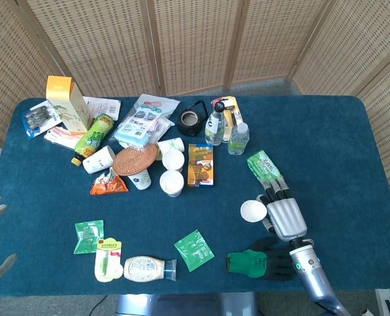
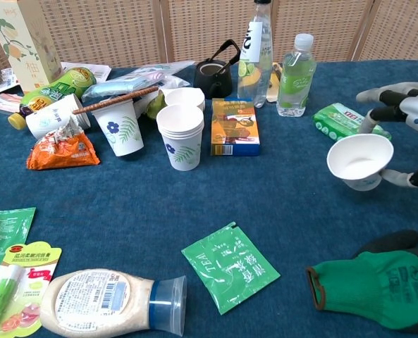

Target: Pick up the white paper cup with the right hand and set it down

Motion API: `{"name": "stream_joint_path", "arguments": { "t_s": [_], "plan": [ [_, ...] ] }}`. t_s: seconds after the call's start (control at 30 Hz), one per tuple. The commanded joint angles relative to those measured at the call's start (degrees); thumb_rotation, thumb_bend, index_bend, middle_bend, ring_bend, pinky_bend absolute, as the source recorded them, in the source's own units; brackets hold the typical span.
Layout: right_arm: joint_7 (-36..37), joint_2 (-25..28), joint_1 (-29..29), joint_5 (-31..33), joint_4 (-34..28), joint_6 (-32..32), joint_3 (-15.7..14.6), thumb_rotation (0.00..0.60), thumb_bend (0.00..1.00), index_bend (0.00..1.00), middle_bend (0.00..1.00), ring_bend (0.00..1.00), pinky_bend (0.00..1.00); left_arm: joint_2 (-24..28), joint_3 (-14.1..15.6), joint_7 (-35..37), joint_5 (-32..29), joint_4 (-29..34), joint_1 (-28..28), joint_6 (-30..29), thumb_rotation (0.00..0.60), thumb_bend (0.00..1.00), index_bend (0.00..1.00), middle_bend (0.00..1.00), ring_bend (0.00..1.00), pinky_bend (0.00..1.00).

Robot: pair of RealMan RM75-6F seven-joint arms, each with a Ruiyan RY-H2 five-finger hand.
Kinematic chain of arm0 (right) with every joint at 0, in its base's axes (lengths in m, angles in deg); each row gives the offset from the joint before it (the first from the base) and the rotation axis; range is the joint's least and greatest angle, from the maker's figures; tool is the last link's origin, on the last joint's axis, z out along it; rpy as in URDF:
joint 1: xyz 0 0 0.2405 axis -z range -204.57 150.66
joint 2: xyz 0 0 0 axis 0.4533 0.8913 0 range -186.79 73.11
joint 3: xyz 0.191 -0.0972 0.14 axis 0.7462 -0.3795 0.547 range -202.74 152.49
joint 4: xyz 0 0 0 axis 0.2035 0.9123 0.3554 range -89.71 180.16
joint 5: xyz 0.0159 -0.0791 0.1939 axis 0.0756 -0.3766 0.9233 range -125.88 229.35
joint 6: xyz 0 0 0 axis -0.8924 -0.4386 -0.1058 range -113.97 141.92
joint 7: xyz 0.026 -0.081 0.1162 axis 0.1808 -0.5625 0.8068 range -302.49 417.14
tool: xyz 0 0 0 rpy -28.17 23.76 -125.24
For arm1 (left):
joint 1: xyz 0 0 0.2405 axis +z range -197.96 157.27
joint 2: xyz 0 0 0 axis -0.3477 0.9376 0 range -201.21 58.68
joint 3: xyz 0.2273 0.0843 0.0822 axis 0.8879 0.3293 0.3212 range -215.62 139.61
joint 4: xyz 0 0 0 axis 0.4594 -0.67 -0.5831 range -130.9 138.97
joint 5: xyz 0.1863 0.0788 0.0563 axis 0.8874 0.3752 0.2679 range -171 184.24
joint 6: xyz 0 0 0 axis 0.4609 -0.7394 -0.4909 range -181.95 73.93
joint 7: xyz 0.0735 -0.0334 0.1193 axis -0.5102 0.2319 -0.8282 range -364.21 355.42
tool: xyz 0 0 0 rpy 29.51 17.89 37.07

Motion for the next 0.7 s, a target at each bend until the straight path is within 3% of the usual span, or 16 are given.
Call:
{"name": "stream_joint_path", "arguments": {
  "t_s": [0.03,0.3,0.7],
  "plan": [
    [-4.71,-1.38,0.03,-0.67,0.13,-0.5,-0.93,0.6,0.35,0.37,0.0,0.0,0.0,0.0,0.03,0.02,0.04,0.02,0.02,-0.02,0.6,0.33,0.0,0.0,0.0,0.0],
    [-8.84,-3.65,-0.56,0.13,-0.18,2.08,-2.31,0.6,0.33,0.36,0.0,0.0,0.0,0.06,0.04,0.32,0.13,-0.15,0.08,-0.27,0.6,0.33,0.0,0.0,0.0,0.0],
    [-5.72,-1.77,-1.4,0.03,-3.45,4.51,-2.56,0.6,0.22,0.16,0.0,0.0,0.0,0.17,0.01,0.82,0.11,-0.36,0.08,-0.46,0.6,0.33,0.0,0.0,0.0,0.0]
  ]
}}
